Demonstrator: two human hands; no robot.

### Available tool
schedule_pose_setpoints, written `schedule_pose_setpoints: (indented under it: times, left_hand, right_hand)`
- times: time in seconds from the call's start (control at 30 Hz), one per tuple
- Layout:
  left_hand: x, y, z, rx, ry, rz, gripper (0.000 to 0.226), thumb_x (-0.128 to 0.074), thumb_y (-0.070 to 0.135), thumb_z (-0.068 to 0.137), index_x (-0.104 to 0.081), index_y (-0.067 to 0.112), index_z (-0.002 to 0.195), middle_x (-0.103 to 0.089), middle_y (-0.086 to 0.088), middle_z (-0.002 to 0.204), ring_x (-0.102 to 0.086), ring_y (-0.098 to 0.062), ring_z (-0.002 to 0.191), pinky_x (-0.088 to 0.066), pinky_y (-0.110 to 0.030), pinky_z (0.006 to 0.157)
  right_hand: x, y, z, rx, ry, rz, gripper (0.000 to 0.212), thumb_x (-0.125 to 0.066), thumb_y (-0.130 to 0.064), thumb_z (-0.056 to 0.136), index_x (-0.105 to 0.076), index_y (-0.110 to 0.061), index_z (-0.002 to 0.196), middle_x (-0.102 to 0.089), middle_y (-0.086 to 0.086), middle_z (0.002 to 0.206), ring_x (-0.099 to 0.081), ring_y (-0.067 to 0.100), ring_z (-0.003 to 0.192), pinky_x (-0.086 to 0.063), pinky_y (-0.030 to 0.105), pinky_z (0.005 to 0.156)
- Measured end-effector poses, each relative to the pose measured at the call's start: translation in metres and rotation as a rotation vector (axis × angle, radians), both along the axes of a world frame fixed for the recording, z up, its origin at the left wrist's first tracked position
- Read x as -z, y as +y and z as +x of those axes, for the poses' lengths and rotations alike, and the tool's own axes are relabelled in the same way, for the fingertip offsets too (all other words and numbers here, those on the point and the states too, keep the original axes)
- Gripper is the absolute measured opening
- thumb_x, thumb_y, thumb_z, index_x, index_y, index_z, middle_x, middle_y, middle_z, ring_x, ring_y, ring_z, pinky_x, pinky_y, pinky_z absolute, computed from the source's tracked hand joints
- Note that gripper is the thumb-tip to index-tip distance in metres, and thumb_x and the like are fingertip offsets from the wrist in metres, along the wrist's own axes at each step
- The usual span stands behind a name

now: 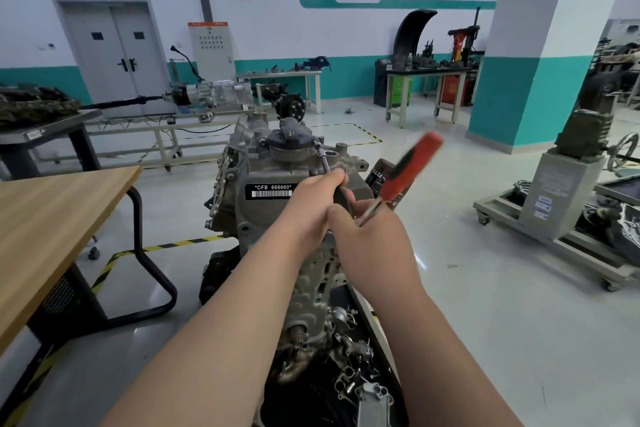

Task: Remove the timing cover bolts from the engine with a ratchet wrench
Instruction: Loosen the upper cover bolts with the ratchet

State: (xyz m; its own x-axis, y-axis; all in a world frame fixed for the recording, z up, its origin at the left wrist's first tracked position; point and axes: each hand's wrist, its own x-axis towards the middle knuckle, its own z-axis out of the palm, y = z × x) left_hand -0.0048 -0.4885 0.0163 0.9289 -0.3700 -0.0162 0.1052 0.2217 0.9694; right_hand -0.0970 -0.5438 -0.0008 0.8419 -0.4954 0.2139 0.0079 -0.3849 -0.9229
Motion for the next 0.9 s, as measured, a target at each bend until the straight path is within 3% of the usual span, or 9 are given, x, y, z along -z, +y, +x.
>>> schedule_pose_setpoints:
  times: [0.1, 0.27, 0.37, 0.43, 0.53, 0.67, 0.77, 0.83, 0.9]
  left_hand:
    - [-0.007, 0.0, -0.002, -0.025, 0.0, 0.064, 0.019, -0.052, 0.019, 0.095, -0.056, 0.012, 0.078, -0.058, 0.002, 0.051, -0.053, -0.011, 0.047, -0.044, -0.025, 0.057]
    - [-0.019, 0.001, -0.003, -0.012, -0.05, 0.228, 0.018, -0.05, 0.019, 0.095, -0.057, 0.014, 0.079, -0.062, 0.004, 0.051, -0.055, -0.01, 0.043, -0.045, -0.018, 0.046]
    - [-0.02, 0.002, -0.003, 0.009, -0.018, 0.243, 0.024, -0.048, 0.025, 0.098, -0.056, 0.014, 0.079, -0.064, 0.001, 0.057, -0.058, -0.015, 0.055, -0.048, -0.023, 0.056]
    - [-0.018, 0.001, -0.005, 0.042, 0.074, 0.092, 0.028, -0.046, 0.028, 0.101, -0.056, 0.013, 0.079, -0.063, 0.001, 0.055, -0.06, -0.019, 0.063, -0.048, -0.03, 0.07]
    - [-0.013, 0.0, -0.011, 0.107, 0.184, -0.102, 0.033, -0.043, 0.034, 0.103, -0.056, 0.015, 0.08, -0.061, 0.002, 0.059, -0.064, -0.022, 0.075, -0.046, -0.03, 0.069]
    - [-0.01, -0.006, -0.018, 0.08, 0.194, -0.156, 0.03, -0.046, 0.036, 0.102, -0.057, 0.013, 0.086, -0.064, 0.002, 0.063, -0.061, -0.01, 0.049, -0.044, -0.016, 0.042]
    - [-0.012, -0.01, -0.022, 0.055, 0.198, -0.168, 0.025, -0.049, 0.035, 0.1, -0.057, 0.014, 0.092, -0.063, 0.0, 0.068, -0.054, -0.012, 0.037, -0.038, -0.014, 0.035]
    - [-0.013, -0.011, -0.024, 0.018, 0.174, -0.128, 0.022, -0.051, 0.034, 0.099, -0.057, 0.014, 0.093, -0.063, 0.002, 0.064, -0.048, -0.012, 0.032, -0.036, -0.013, 0.034]
    - [-0.017, -0.012, -0.024, -0.024, 0.157, -0.105, 0.018, -0.052, 0.027, 0.097, -0.057, 0.014, 0.086, -0.061, 0.003, 0.054, -0.046, -0.012, 0.029, -0.033, -0.011, 0.034]
  right_hand:
    - [0.001, 0.002, -0.004, 0.13, 0.006, -0.304, 0.025, -0.051, -0.052, 0.089, -0.046, -0.029, 0.097, -0.059, -0.011, 0.067, -0.057, 0.006, 0.058, -0.036, 0.026, 0.046]
    - [-0.003, 0.004, -0.005, 0.155, -0.035, -0.306, 0.018, -0.048, -0.044, 0.095, -0.042, -0.028, 0.102, -0.058, -0.011, 0.071, -0.054, 0.003, 0.063, -0.034, 0.023, 0.048]
    - [-0.001, 0.004, 0.0, 0.09, -0.072, -0.111, 0.013, -0.05, -0.036, 0.094, -0.049, -0.024, 0.1, -0.061, -0.01, 0.071, -0.056, 0.002, 0.055, -0.035, 0.023, 0.046]
    - [-0.001, 0.004, 0.002, 0.047, -0.121, 0.076, 0.016, -0.05, -0.028, 0.092, -0.055, -0.013, 0.093, -0.056, -0.009, 0.062, -0.049, 0.004, 0.043, -0.035, 0.018, 0.043]
    - [-0.005, 0.0, 0.003, 0.013, -0.13, 0.367, 0.02, -0.049, -0.023, 0.088, -0.057, -0.006, 0.081, -0.044, -0.003, 0.05, -0.038, 0.012, 0.039, -0.039, 0.027, 0.046]
    - [-0.014, -0.002, -0.003, -0.079, -0.111, 0.85, 0.022, -0.048, -0.028, 0.097, -0.063, -0.013, 0.09, -0.04, -0.001, 0.045, -0.031, 0.011, 0.03, -0.041, 0.028, 0.042]
    - [-0.02, -0.004, -0.007, -0.196, -0.123, 1.207, 0.024, -0.044, -0.032, 0.1, -0.063, -0.021, 0.092, -0.036, -0.005, 0.045, -0.024, 0.007, 0.028, -0.037, 0.02, 0.037]
    - [-0.021, -0.003, -0.007, -0.252, -0.139, 1.336, 0.023, -0.043, -0.035, 0.101, -0.062, -0.026, 0.092, -0.034, -0.006, 0.046, -0.021, 0.006, 0.028, -0.035, 0.017, 0.037]
    - [-0.021, 0.001, -0.008, -0.283, -0.163, 1.335, 0.025, -0.043, -0.036, 0.101, -0.064, -0.03, 0.092, -0.034, -0.006, 0.048, -0.021, 0.006, 0.029, -0.034, 0.017, 0.037]
